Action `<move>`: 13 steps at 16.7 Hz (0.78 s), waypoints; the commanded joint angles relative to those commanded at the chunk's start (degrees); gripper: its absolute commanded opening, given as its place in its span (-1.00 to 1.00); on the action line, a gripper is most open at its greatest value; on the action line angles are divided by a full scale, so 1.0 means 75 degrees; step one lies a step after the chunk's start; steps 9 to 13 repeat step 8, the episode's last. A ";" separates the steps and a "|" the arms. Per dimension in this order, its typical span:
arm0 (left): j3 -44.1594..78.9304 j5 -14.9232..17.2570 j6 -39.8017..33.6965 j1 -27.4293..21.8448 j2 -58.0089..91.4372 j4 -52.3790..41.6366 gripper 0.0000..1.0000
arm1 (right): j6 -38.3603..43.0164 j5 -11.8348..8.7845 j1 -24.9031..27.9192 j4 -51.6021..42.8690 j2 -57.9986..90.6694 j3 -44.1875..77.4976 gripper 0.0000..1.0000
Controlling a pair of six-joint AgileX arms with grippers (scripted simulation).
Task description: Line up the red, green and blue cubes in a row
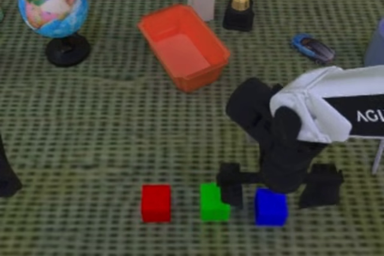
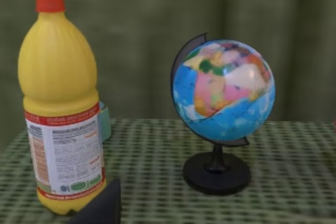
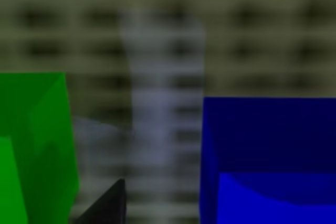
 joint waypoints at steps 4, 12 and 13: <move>0.0000 0.0000 0.0000 0.0000 0.0000 0.0000 1.00 | 0.0013 -0.0006 0.0018 -0.1132 -0.0443 0.0577 1.00; 0.0000 0.0000 0.0000 0.0000 0.0000 0.0000 1.00 | -0.0025 -0.0004 0.0048 -0.1906 -0.0860 0.1028 1.00; 0.0000 0.0000 0.0000 0.0000 0.0000 0.0000 1.00 | -0.0025 -0.0004 0.0048 -0.1906 -0.0860 0.1028 1.00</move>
